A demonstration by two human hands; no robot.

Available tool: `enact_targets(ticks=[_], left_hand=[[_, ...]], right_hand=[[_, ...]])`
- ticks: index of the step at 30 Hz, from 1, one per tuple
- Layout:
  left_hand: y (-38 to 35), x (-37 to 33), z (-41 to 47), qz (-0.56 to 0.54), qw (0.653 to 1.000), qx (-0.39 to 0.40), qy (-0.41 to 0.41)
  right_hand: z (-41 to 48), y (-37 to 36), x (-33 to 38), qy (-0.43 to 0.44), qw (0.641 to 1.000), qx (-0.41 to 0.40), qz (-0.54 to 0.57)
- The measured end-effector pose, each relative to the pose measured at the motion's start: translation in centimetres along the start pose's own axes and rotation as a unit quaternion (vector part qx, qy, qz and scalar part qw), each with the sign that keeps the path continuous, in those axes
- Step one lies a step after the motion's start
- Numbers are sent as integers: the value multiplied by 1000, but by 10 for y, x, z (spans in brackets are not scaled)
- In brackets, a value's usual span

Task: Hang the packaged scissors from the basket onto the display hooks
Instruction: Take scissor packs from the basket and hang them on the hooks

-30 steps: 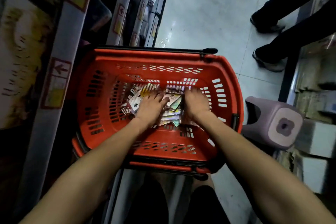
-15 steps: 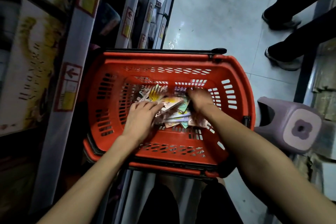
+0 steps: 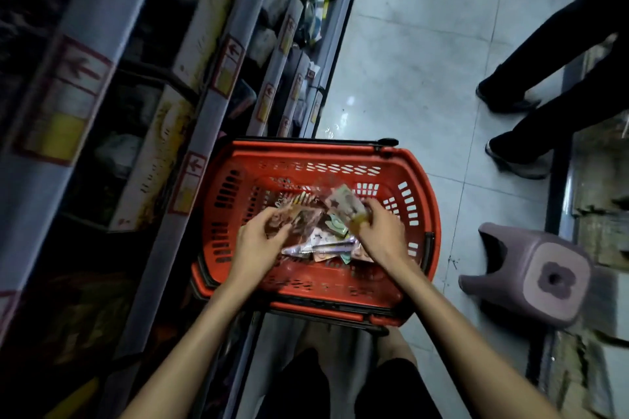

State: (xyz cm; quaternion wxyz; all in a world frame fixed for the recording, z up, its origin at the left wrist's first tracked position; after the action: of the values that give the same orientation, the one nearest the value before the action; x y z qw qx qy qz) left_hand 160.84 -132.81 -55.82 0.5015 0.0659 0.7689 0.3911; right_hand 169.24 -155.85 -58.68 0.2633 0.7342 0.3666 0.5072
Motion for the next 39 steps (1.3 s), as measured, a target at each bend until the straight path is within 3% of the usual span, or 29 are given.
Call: enact_targets(ticks=[3, 6, 8, 11, 14, 19, 23, 26, 29, 34, 39], left_hand=[[14, -18, -11, -109, 989, -27, 94], [27, -38, -23, -217, 959, -48, 175], [31, -57, -31, -297, 928, -47, 221], [32, -89, -38, -434, 847, -20, 305], [30, -119, -40, -515, 779, 33, 355], [28, -168, -39, -571, 737, 58, 357], [31, -201, -39, -575, 748, 69, 326], [35, -221, -36, -569, 758, 76, 310], [36, -237, -33, -573, 762, 83, 290], [33, -272, -48, -596, 759, 114, 236], [15, -270, -54, -568, 799, 65, 185]], right_hand=[[-30, 34, 7, -105, 975, -23, 194], [-53, 67, 11, -149, 937, -8, 316], [-64, 89, 18, -144, 920, 8, 364], [-74, 123, 35, -128, 898, 7, 421], [-76, 146, 49, -97, 901, 6, 423], [-76, 173, 69, 7, 963, 6, 271], [-71, 187, 81, 97, 989, -60, 98], [-65, 200, 87, 174, 981, -86, 2], [-63, 209, 96, 166, 978, -30, 119], [-67, 213, 103, 135, 961, -25, 242], [-62, 230, 107, 118, 938, 10, 325]])
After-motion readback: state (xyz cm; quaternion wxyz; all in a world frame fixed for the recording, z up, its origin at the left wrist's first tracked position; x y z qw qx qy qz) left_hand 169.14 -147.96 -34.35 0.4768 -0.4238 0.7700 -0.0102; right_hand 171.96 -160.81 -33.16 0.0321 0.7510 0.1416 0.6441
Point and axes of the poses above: each hand's wrist, its own z-axis towards the middle knuckle, its own y-axis out of the back of the hand, x = y × z, the point moved 2 cm from there along z, towards the middle knuckle, and after that the axes turned 13 degrees about -x, right-handed, at the moved point
